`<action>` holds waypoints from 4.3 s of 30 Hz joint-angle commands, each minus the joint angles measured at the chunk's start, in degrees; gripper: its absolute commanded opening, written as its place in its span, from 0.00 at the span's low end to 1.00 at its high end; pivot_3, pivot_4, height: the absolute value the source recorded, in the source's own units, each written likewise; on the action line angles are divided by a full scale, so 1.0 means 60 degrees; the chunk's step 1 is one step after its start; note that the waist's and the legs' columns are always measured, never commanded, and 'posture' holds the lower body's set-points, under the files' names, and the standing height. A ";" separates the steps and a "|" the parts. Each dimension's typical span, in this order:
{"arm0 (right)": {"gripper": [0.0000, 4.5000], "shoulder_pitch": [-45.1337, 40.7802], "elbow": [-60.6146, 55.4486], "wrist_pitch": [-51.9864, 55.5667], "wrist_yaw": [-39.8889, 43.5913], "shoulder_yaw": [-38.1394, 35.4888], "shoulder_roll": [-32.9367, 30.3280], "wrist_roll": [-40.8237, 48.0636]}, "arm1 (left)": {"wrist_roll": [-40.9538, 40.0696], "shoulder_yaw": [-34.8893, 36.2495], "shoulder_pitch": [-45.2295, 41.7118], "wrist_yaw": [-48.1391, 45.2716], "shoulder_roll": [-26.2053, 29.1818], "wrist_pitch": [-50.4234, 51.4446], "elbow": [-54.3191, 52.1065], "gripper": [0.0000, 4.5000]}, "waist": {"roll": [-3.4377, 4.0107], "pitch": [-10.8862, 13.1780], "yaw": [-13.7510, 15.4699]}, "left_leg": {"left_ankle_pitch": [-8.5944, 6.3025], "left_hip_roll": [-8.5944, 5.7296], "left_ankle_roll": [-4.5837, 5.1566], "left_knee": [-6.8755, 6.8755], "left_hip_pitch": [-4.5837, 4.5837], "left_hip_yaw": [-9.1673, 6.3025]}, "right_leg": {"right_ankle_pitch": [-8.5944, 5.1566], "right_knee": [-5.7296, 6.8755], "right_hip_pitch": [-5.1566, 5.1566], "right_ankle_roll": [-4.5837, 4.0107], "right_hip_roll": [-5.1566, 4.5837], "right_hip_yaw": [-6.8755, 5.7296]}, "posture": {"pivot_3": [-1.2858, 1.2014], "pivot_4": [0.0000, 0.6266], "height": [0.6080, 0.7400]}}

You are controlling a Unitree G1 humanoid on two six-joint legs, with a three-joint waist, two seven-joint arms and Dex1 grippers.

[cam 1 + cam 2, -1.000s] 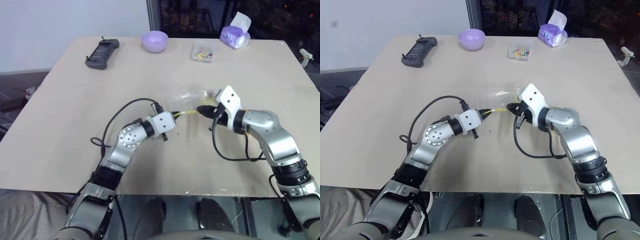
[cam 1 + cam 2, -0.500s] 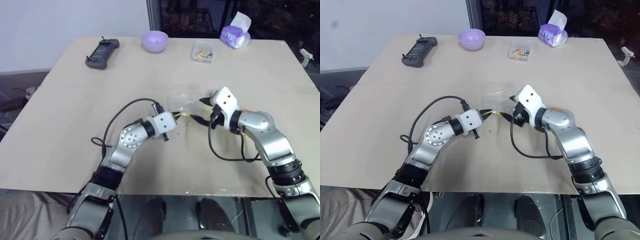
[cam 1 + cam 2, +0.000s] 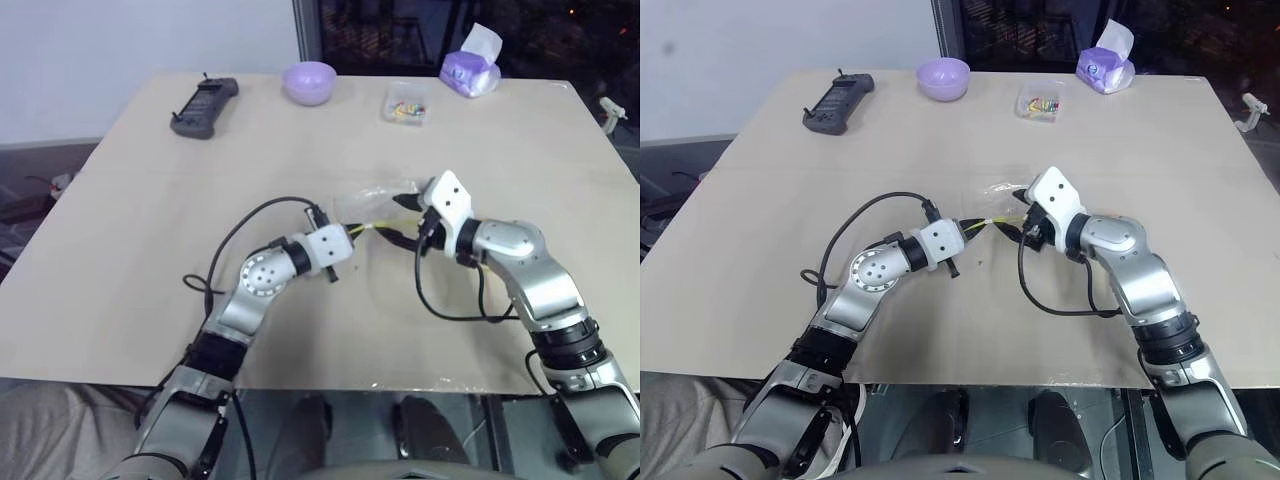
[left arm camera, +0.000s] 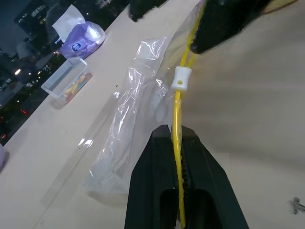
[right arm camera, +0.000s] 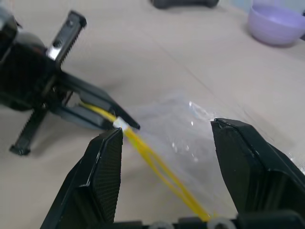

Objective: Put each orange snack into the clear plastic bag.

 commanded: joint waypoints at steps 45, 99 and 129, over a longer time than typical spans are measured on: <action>0.71 0.0028 -0.0023 -0.0332 0.0265 -0.0179 -0.0312 0.0115 | -0.0128 0.0037 -0.0009 -0.0036 -0.0026 -0.0085 -0.0211 0.00 | 0.0000 0.0000 -0.0002 | 0.0000 0.0000 0.0000 0.0000 0.0000 0.0001 | 0.0000 0.0000 0.0000 0.0000 0.0000 0.0001 | 0.52 0.24 1.00; 0.01 0.1287 -0.1361 0.2013 0.0013 -0.1661 -0.0618 0.3018 | -0.0065 -0.0063 -0.0233 -0.0052 -0.0165 -0.0197 -0.0056 0.00 | -0.0001 0.0000 0.0010 | 0.0000 -0.0002 0.0002 0.0003 0.0001 0.0000 | 0.0000 0.0000 0.0007 0.0000 -0.0002 0.0000 | 0.52 0.24 1.00; 0.54 -0.0925 0.3636 -0.4066 -0.2726 0.1870 -0.0700 -0.3636 | 0.0056 -0.0299 -0.0229 -0.0092 -0.0500 -0.0190 -0.0212 0.00 | 0.0000 0.0000 0.0011 | 0.0011 -0.0007 -0.0018 0.0003 -0.0003 0.0003 | 0.0000 -0.0003 -0.0002 0.0000 -0.0006 0.0000 | 0.52 0.24 1.00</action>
